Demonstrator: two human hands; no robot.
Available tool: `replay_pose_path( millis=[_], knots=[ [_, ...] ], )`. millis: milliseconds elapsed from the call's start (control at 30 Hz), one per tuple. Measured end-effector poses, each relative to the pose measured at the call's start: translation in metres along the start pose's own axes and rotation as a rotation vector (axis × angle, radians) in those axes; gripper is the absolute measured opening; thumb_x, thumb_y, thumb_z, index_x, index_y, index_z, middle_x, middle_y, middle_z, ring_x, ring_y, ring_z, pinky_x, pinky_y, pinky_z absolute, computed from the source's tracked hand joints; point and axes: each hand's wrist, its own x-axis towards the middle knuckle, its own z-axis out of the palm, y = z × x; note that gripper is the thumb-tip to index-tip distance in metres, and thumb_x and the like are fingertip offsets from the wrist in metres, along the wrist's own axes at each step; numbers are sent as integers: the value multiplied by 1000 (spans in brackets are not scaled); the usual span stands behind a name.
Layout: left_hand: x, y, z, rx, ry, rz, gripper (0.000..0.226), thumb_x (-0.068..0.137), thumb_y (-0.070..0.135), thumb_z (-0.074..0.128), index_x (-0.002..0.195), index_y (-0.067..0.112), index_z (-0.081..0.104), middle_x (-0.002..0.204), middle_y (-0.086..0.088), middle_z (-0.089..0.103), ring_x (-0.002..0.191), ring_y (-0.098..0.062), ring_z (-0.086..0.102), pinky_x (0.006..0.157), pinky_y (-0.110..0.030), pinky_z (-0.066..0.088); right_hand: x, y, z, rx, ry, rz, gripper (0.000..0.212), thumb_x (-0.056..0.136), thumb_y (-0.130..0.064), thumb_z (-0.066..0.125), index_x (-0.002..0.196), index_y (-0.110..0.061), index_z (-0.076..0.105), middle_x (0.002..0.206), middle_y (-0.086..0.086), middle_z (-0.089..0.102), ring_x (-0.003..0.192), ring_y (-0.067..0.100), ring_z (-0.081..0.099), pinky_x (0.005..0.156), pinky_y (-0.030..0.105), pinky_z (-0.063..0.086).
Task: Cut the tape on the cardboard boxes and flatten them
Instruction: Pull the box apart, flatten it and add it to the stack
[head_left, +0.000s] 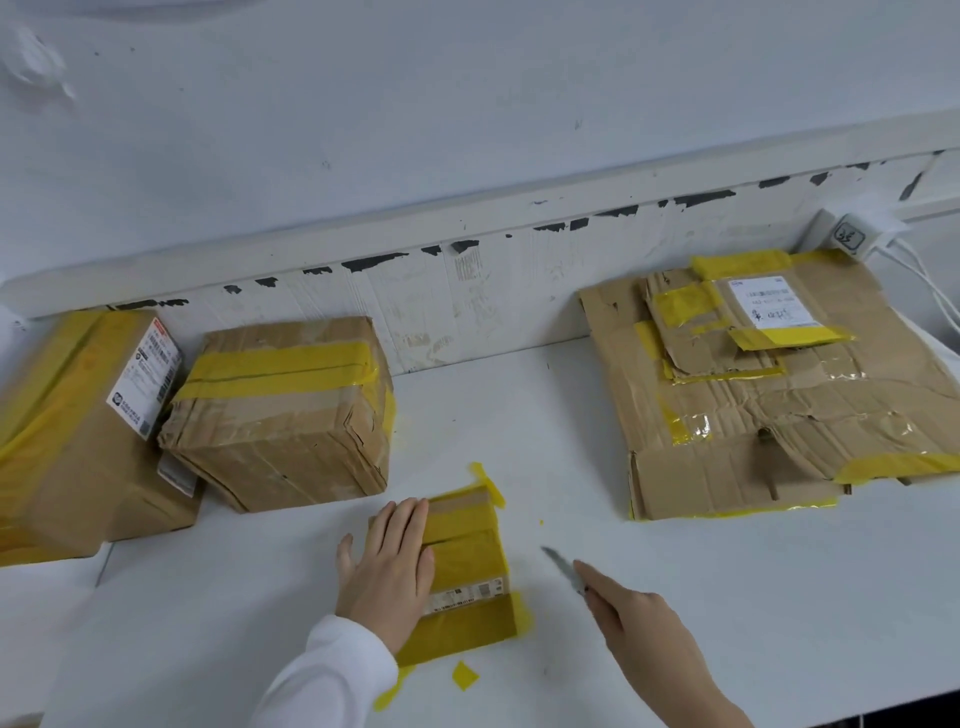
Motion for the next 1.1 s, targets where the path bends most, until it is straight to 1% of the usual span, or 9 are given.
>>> replay_pose_path(
  millis=[167,400,533,633,733,800,900,1033,1100],
  knots=[
    [4,-2,-20,31,-96,-148,41,91,63,31,105,25,38,118,6,55,110,-17,53,83,-31,31,39,5,12,-183,123,61,57,102,-22,32,151,-25,4,101,0,25,58,10,36,63,20,35],
    [-9,9,-18,-93,-47,-229,52,91,63,31,116,18,38,116,6,55,102,-18,59,84,-29,38,72,-8,31,-459,186,100,53,103,-17,25,150,-8,2,129,8,36,114,19,41,87,23,41],
    [-10,11,-20,-96,-39,-235,51,91,64,31,114,19,39,113,7,56,97,-17,61,82,-30,38,72,-21,32,-397,250,87,62,75,8,72,131,8,47,96,23,56,80,34,59,60,36,52],
    [-10,12,-20,-95,-27,-238,50,91,64,30,114,20,40,113,7,57,98,-17,61,84,-31,38,64,-29,29,-419,199,121,61,88,-3,59,142,5,32,111,17,53,96,29,56,73,32,50],
    [-10,13,-22,-101,-27,-248,50,91,63,30,115,20,41,113,7,58,99,-18,61,86,-31,38,62,-21,29,-409,161,40,68,38,4,91,98,19,64,68,23,58,53,34,59,39,33,48],
    [-10,14,-23,-102,-27,-248,50,92,62,30,116,20,41,113,7,59,99,-18,61,86,-32,38,57,-30,19,-464,99,103,75,58,-15,88,114,21,54,88,24,60,74,34,63,55,36,53],
    [-11,15,-23,-88,-15,-247,48,93,60,29,117,20,41,115,7,59,99,-18,61,86,-32,36,59,-51,24,-329,196,-65,65,100,-34,37,150,-7,6,146,8,27,130,22,34,99,29,37],
    [-9,19,-21,-24,-14,-252,46,95,55,28,120,18,42,121,5,56,105,-18,60,86,-32,34,40,-98,40,-238,49,-383,66,99,-37,33,151,-10,2,159,1,-2,145,17,7,116,27,15],
    [-7,21,-22,11,-20,-247,47,96,52,29,122,16,43,122,3,56,105,-18,59,87,-33,33,34,-109,46,-349,144,-392,78,93,-46,45,147,2,16,157,15,7,145,21,15,116,27,17]
  ],
)
